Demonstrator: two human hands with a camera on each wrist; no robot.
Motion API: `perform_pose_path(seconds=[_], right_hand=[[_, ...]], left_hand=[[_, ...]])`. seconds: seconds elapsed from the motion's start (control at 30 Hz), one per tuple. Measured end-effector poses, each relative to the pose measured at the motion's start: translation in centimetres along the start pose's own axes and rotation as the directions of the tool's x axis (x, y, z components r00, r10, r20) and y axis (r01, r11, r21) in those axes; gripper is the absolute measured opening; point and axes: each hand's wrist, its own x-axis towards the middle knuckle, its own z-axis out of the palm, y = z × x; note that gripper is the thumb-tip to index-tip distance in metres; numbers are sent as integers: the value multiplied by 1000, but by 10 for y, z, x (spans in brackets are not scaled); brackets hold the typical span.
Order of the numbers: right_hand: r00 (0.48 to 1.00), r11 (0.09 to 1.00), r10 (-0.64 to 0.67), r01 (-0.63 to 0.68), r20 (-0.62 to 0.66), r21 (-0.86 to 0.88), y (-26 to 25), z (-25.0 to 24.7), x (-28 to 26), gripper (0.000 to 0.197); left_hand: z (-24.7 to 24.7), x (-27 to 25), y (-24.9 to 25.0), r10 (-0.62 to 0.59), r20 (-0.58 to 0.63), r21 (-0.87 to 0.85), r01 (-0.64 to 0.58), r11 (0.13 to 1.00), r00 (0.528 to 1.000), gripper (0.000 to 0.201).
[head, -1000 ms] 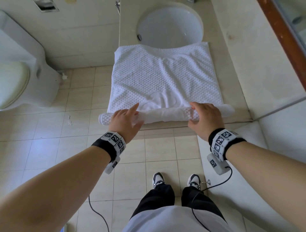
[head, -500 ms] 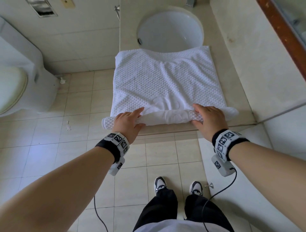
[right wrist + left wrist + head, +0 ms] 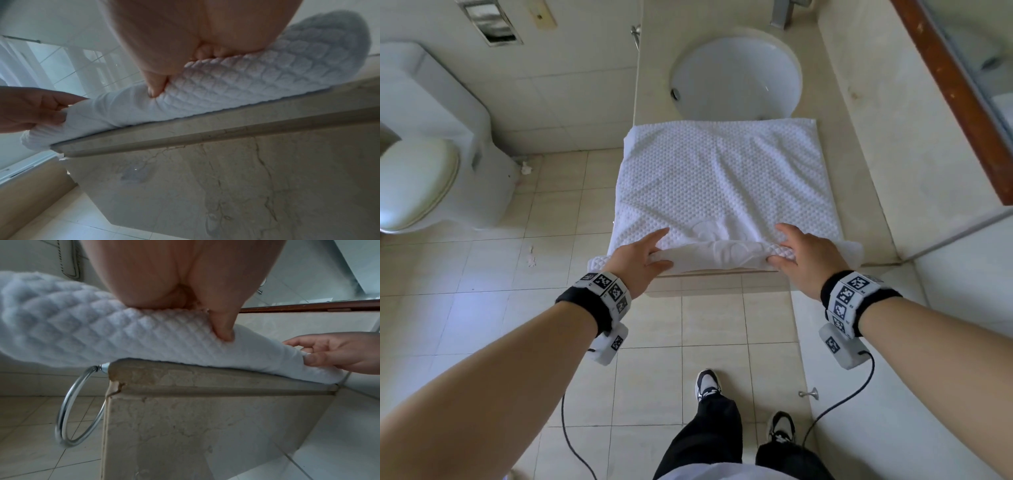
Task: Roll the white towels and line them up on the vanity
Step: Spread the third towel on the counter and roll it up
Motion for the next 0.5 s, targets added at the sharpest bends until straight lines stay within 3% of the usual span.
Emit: perform_pose_path(seconds=[0.1, 0.27, 0.4, 0.5], right_hand=[[994, 996, 72, -76, 86, 53, -1, -7, 4, 72], [973, 972, 156, -182, 172, 149, -2, -11, 23, 76], [973, 964, 183, -206, 143, 166, 2, -11, 33, 77], [978, 966, 179, -196, 110, 166, 3, -11, 39, 76]], left_hand=[[-5, 8, 0, -31, 65, 5, 31, 1000, 997, 67], [-9, 29, -2, -86, 66, 17, 85, 996, 994, 68], [-9, 38, 1, -82, 4, 66, 82, 994, 997, 72], [-12, 41, 11, 2, -95, 192, 16, 981, 995, 73]])
